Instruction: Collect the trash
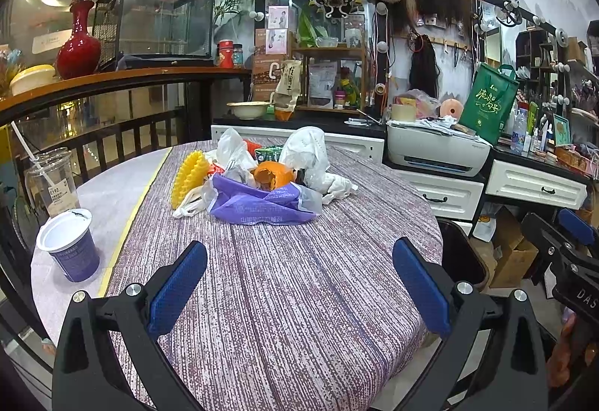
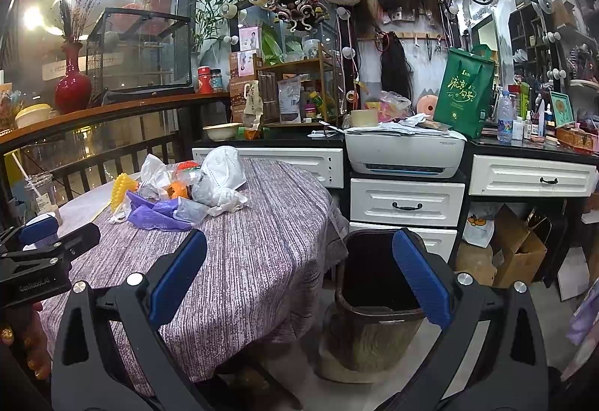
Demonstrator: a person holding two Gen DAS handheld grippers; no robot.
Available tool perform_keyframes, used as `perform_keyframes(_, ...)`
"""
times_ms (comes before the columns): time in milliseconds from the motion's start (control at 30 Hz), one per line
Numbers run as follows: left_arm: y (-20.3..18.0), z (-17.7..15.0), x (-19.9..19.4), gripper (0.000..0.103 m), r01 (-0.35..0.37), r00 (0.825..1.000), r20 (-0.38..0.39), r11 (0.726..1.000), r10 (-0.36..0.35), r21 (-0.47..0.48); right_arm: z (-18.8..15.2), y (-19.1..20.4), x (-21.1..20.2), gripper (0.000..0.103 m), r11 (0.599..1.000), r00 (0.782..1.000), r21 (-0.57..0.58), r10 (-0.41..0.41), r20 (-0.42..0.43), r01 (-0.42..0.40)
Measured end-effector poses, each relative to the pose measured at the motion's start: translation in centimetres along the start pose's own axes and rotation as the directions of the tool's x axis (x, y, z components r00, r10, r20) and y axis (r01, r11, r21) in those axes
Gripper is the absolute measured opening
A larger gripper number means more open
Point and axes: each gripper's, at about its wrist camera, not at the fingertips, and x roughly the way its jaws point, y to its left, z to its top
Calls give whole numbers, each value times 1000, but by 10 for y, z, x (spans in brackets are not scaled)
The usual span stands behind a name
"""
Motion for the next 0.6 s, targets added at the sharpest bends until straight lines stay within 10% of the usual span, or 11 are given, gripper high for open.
perform_keyframes(467, 2, -2, 5, 98, -19, 1000, -19, 1000, 19, 14, -1, 3, 5, 98, 1000, 1000, -14, -6, -12, 5)
perform_keyframes(600, 14, 2, 20, 98, -25, 995, -94, 1000, 26, 17, 3, 14, 34, 98, 988, 983, -64, 134, -127, -143)
